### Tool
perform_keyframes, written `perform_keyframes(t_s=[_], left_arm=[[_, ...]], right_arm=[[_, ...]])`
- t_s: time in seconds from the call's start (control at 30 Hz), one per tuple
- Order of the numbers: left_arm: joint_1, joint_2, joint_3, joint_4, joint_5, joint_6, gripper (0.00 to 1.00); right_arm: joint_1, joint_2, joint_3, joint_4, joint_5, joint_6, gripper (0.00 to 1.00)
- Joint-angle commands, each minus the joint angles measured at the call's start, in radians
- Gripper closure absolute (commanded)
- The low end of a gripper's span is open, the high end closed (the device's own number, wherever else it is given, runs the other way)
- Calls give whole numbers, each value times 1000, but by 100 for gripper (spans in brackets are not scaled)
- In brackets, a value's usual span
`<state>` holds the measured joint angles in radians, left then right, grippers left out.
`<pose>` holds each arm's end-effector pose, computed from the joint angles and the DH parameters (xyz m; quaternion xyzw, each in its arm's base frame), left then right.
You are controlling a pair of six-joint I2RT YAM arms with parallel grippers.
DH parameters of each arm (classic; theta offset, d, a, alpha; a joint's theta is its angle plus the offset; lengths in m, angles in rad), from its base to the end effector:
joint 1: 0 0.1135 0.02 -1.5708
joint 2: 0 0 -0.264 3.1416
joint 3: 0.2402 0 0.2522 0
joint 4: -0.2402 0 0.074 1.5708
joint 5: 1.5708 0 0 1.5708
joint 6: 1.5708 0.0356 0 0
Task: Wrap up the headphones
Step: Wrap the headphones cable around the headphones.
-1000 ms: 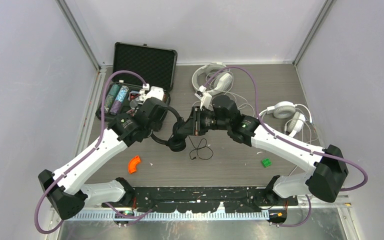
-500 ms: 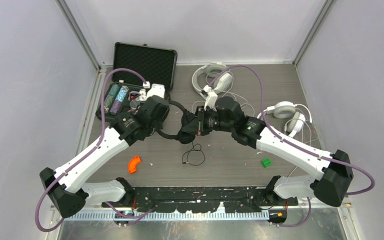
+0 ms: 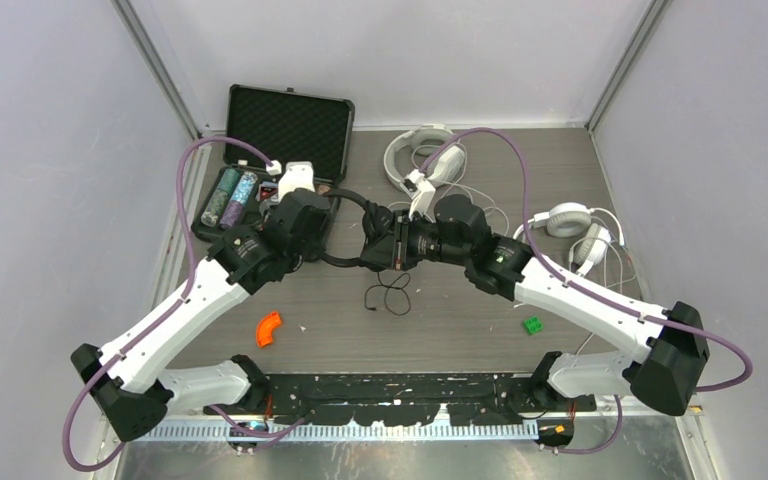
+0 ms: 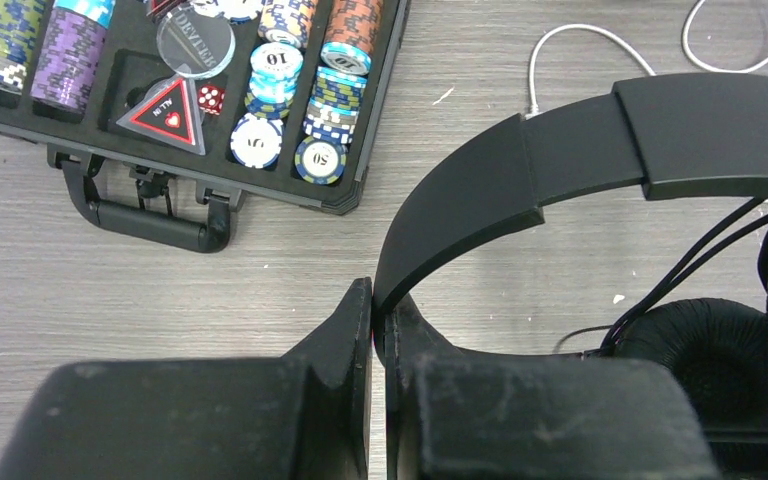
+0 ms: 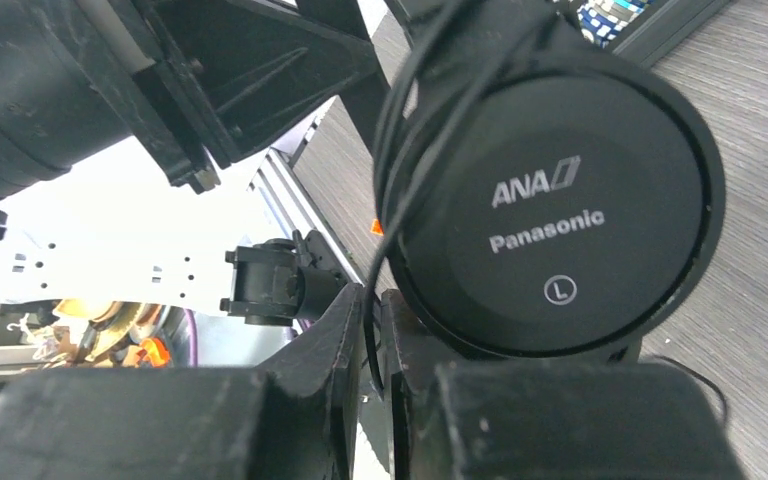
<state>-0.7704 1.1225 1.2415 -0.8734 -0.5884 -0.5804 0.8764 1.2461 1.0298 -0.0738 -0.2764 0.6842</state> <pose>0.1696 -0.1371 0.3691 -0.0313 0.8854 -0.0298 0.4629 0.1792 0.2303 0.3388 -0.1581 0.7827 0.4948 0.3429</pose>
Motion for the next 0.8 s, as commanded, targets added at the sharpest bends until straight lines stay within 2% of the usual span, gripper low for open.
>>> perform_keyframes(t_s=[0.0,0.13,0.3,0.47,0.77], left_arm=[[0,3,53,49,-37,-80,100],[2,10,57,66,-7,-98,100],[1,35,68,64,-15,-107,100],[2,60,56,77,-23,-115,100],[2,76,28,92,-21,-131,100]], right_arm=[[9,-18,-15,51,60,-57,82],[18,-1,-16,50,83,-85,83],[46,0,-8,67,101,-112,94],[83,1,26,65,126,-145,100],[87,12,70,38,174,-177,100]])
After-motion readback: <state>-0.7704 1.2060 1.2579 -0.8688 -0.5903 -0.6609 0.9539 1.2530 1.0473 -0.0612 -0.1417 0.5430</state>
